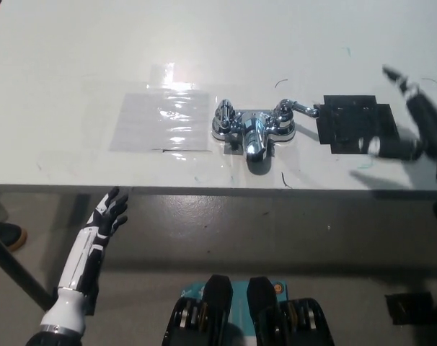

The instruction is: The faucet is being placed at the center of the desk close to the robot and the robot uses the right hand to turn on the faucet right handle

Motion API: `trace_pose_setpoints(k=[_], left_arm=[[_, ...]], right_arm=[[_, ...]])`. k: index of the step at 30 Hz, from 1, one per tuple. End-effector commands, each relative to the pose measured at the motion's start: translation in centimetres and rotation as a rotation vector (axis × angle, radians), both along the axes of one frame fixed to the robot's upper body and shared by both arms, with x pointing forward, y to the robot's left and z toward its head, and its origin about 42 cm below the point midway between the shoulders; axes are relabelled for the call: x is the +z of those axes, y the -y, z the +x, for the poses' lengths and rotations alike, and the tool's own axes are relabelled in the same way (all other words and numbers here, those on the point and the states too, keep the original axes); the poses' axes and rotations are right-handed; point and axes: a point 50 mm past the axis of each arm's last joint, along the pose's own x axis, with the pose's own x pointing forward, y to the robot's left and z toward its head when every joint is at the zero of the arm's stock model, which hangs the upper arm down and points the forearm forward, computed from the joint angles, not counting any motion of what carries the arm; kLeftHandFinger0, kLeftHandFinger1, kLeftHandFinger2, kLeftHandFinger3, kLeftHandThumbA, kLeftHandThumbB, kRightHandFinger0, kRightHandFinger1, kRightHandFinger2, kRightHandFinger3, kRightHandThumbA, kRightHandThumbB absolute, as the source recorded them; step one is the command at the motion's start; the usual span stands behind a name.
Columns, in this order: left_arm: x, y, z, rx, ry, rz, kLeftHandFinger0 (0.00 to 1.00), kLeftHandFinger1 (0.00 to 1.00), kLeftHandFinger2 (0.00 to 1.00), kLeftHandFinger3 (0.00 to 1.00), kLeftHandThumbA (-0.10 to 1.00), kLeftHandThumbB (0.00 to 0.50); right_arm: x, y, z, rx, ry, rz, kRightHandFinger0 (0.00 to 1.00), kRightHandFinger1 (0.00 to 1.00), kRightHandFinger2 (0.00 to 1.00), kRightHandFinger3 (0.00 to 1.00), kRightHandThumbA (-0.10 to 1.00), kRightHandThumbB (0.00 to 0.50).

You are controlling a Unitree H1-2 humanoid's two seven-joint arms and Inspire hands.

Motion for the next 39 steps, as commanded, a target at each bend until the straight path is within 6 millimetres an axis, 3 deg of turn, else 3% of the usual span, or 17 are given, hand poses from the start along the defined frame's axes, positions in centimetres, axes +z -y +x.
trace_pose_setpoints(k=[1,12,18,20,21,28,30,32,35,39], left_arm=[[0.6,-1.6,-1.0,0.003,-0.007,0.000,1.00,1.00,1.00,1.00,0.96,0.181],[-0.3,-1.7,-1.8,0.011,-0.026,0.010,1.00,1.00,1.00,1.00,0.96,0.203],[-0.3,-1.9,-1.9,0.021,-0.024,0.010,1.00,1.00,1.00,1.00,0.96,0.185],[-0.2,-2.0,-1.8,0.021,-0.017,0.009,1.00,1.00,1.00,1.00,0.95,0.189],[-0.2,-2.0,-1.8,0.021,-0.017,0.006,1.00,1.00,1.00,1.00,0.96,0.195],[-0.4,-2.0,-1.9,0.006,-0.019,-0.022,1.00,1.00,1.00,1.00,0.95,0.203],[-0.3,-2.0,-1.9,0.002,-0.022,-0.016,1.00,1.00,1.00,1.00,0.95,0.207],[-0.1,-1.9,-1.7,-0.003,-0.018,-0.020,1.00,1.00,1.00,1.00,0.93,0.201],[0.1,-1.9,-1.5,-0.004,-0.012,-0.018,1.00,1.00,1.00,1.00,0.94,0.204],[0.6,-1.9,-1.0,-0.006,0.009,-0.012,1.00,1.00,1.00,1.00,0.96,0.200]], right_arm=[[13.1,-0.4,-19.5,0.284,0.778,0.344,1.00,1.00,1.00,1.00,1.00,0.253],[8.1,-1.8,-21.7,0.286,0.680,0.520,1.00,1.00,1.00,1.00,1.00,0.309],[5.9,-2.3,-21.9,0.295,0.618,0.579,1.00,1.00,1.00,1.00,1.00,0.299],[3.5,-1.9,-20.5,0.250,0.558,0.575,1.00,1.00,1.00,1.00,1.00,0.290],[2.1,-1.7,-19.6,0.227,0.502,0.579,1.00,1.00,1.00,1.00,1.00,0.258],[-5.8,-1.8,-16.0,0.142,0.212,0.633,1.00,1.00,1.00,1.00,1.00,0.164],[-8.1,-2.0,-15.3,0.128,0.107,0.699,1.00,1.00,1.00,1.00,0.95,0.165],[-9.6,-2.1,-14.8,0.105,0.062,0.711,1.00,1.00,1.00,1.00,0.92,0.141],[-11.6,-2.5,-14.3,0.091,-0.001,0.733,1.00,1.00,1.00,1.00,0.91,0.182],[-13.1,-2.8,-13.8,0.085,-0.048,0.713,1.00,1.00,1.00,1.00,0.89,0.147]])
